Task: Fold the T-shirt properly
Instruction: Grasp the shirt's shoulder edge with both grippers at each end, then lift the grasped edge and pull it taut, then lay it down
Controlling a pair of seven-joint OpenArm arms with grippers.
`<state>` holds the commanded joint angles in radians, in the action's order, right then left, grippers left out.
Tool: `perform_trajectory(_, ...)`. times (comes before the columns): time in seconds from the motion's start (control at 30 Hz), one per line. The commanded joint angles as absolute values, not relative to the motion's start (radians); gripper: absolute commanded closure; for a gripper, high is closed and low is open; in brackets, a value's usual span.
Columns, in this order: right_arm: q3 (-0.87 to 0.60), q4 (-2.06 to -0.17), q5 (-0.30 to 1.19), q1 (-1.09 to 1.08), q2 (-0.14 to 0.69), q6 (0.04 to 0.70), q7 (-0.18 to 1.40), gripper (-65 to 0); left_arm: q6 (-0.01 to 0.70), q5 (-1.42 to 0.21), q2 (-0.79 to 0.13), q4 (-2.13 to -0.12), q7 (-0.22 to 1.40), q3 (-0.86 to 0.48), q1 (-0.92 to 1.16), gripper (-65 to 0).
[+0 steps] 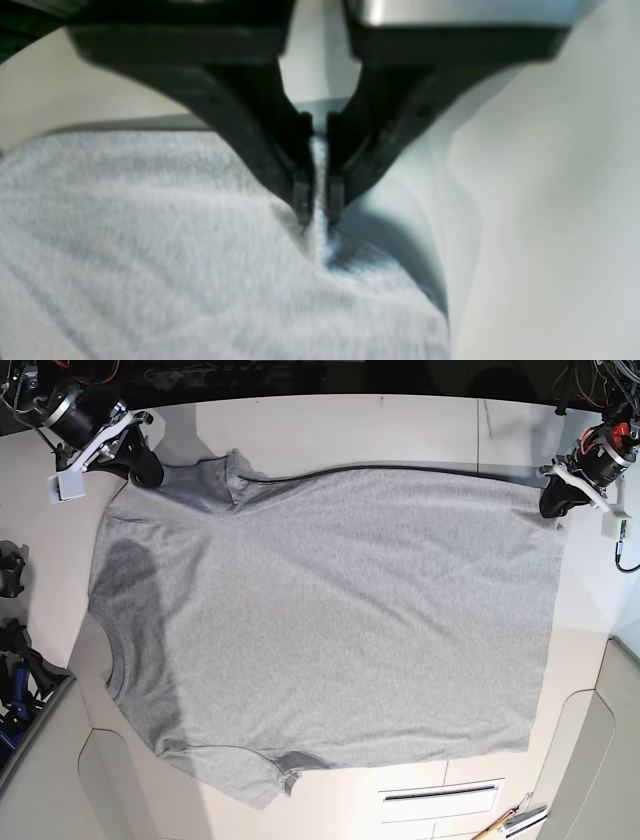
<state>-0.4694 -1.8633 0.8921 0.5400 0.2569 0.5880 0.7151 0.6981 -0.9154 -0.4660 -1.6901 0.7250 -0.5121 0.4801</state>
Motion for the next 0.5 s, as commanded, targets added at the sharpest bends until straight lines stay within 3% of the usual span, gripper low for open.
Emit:
perform_trajectory(0.27,-0.464,-1.822,0.786,0.337,0.257,0.588,0.711,0.0,0.698,-0.759,-0.466,-1.687,0.676,-0.511,0.356,0.0)
perform_trajectory(0.5,-0.396,-1.657,0.686,0.111,0.258,0.588,0.707,0.0,0.698,-0.64,-0.465,-1.636,0.614,-0.469,0.249,0.0)
